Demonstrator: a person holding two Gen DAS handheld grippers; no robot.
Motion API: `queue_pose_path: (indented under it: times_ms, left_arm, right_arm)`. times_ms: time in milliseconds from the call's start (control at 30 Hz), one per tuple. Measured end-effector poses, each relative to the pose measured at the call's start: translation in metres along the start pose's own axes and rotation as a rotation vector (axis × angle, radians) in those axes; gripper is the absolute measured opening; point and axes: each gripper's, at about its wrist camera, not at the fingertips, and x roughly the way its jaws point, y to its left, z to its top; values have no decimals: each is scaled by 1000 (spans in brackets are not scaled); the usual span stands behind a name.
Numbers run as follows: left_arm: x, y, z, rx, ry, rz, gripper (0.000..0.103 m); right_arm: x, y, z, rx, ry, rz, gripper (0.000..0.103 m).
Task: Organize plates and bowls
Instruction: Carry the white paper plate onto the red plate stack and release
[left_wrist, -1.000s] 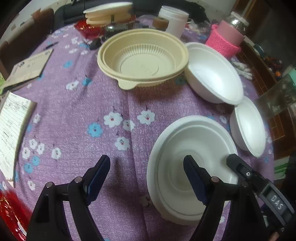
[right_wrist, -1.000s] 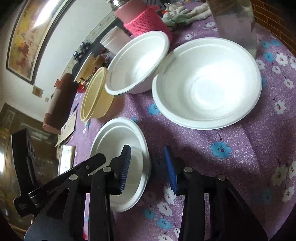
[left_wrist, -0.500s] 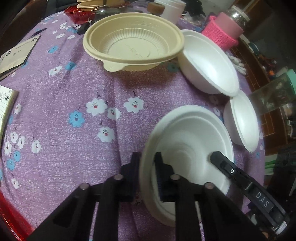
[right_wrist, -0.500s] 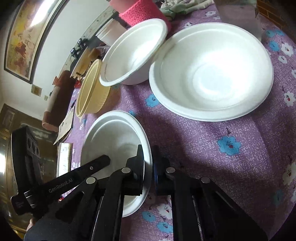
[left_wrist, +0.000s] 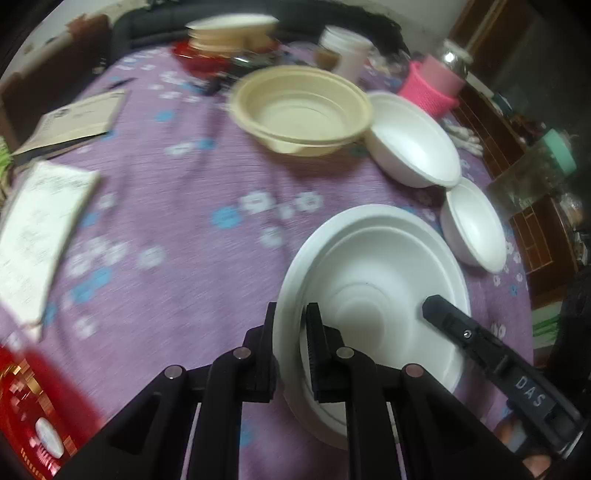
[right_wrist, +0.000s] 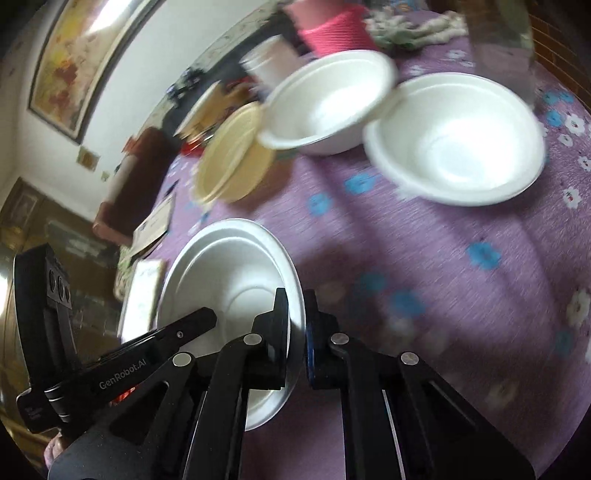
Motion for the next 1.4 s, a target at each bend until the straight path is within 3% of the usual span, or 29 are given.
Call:
queue_pose_path:
  times_ms: [133,400,633,833,900,967,1000,1100,1167,1233,1400]
  left_arm:
    - [-46,42,-33,-35,-70,50,14]
    - [-125,142,-104,-150,-168,237,14]
    - [-125,215,-136,-294,-135,290,15]
    - [-115,239,-152,-328,-102,344,19]
    - [-121,243,-156,-330,-111,369,36]
    - [-131,247,-162,-330,-137,338,48]
    - [-139,244,-163,-328,-150,348,60]
    - [-165,225,-156,-257,-239,389,81]
    - [-168,212,-146,-208,-263,463,82]
    - [-160,208,-139,-180,-248,526,82]
    - [-135,223,-145,-227,-152,499,82]
  right_arm:
    - [-5,57,-25,-116,26,64,7]
    - [30,176,-93,-336,146,170,7]
    - [87,243,-153,-502,236,135,9]
    - [107,256,-179,-603,255,72,11]
    - [106,257,-175,-635,261,78,11]
    - [92,253,-166,-638,237,92,16]
    - [81,252,-162,-636,217,118,22]
    - [44,244,-139,-626,128,183,34]
    - [36,245,-130,-600,84,203,49]
    - [48,249,-126,-550,110,232,52]
    - [92,244,-151,-545,270,200,53]
